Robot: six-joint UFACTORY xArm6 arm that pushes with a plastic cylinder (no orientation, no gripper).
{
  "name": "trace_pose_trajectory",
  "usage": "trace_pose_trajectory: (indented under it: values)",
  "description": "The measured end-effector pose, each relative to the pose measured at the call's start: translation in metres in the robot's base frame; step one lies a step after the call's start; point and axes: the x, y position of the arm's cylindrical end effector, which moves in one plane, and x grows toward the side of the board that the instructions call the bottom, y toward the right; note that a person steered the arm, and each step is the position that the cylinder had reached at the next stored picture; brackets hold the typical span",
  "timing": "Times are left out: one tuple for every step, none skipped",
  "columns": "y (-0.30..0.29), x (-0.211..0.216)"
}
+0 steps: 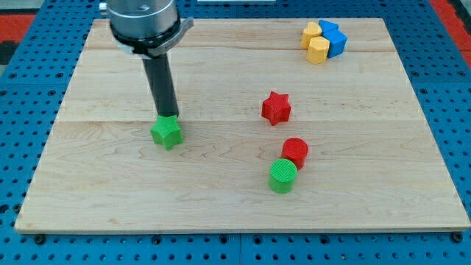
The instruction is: Move the green star towards bottom center
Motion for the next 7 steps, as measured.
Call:
trace_pose_trajectory:
  values:
    - [-0.017, 0.002]
    - [-0.055, 0.008]
    - [0.010, 0.049]
    - [0.021, 0.045]
    - [0.038, -0.012]
    - [0.065, 0.039]
    - [0.083, 0.027]
